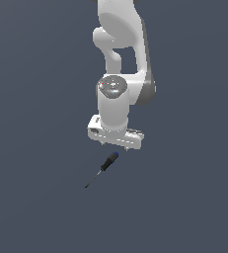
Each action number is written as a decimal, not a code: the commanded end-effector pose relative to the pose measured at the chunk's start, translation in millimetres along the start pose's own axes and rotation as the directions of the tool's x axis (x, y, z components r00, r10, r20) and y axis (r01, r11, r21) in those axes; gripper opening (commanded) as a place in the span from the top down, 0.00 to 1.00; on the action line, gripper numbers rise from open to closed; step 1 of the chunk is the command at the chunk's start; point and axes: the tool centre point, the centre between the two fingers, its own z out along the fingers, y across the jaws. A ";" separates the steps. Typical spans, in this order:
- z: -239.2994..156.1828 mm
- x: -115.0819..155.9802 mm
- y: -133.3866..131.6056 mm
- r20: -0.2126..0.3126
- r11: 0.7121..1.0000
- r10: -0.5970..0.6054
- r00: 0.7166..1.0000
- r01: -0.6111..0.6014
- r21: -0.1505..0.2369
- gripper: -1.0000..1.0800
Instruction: Pick up the object and move it to a goal position.
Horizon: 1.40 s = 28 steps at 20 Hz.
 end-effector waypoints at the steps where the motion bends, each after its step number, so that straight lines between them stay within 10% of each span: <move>1: 11.7 12.1 6.7 0.000 0.997 0.077 0.997 -0.077 -0.002 0.04; 13: 62.9 55.8 36.1 -0.008 0.927 0.373 0.928 -0.373 -0.016 0.04; 28: 84.4 63.3 43.1 -0.012 0.902 0.431 0.902 -0.431 -0.020 0.04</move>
